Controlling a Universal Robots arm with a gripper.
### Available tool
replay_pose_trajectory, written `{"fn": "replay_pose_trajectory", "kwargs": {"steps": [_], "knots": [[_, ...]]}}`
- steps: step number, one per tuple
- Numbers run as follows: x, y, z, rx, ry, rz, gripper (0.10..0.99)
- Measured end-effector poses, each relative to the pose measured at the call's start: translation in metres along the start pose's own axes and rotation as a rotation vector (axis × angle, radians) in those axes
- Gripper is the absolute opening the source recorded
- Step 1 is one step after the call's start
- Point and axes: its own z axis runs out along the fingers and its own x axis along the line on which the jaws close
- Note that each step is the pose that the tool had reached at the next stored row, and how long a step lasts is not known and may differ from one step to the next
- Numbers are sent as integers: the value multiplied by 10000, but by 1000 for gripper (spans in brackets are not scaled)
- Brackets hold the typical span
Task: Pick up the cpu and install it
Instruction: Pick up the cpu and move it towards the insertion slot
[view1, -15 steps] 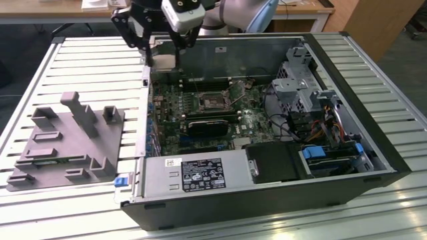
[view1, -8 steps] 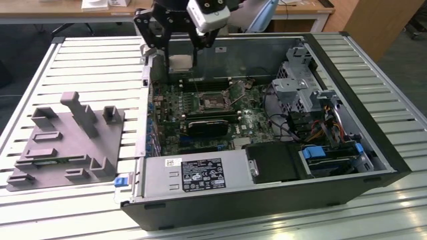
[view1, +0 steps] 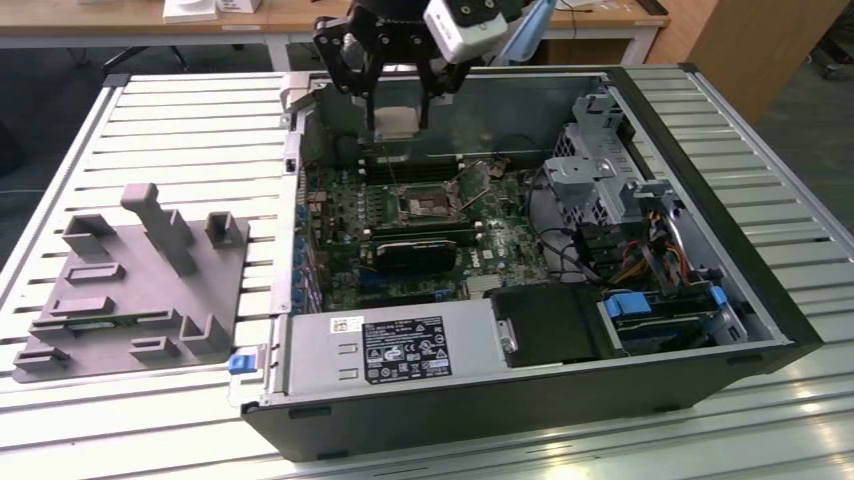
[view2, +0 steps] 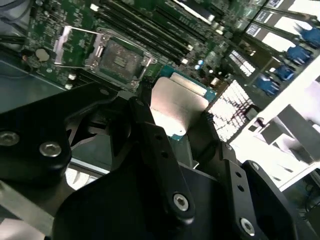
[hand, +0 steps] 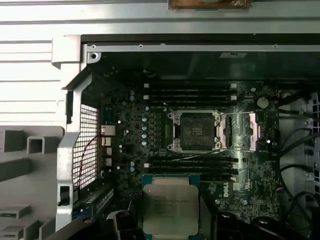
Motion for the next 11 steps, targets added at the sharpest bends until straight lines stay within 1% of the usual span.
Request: {"fn": "replay_pose_trajectory", "kwargs": {"steps": [7,11], "knots": [[-175,184,31,1,-14,-1,537],[-301,230,42,-1,-22,-1,537]]}}
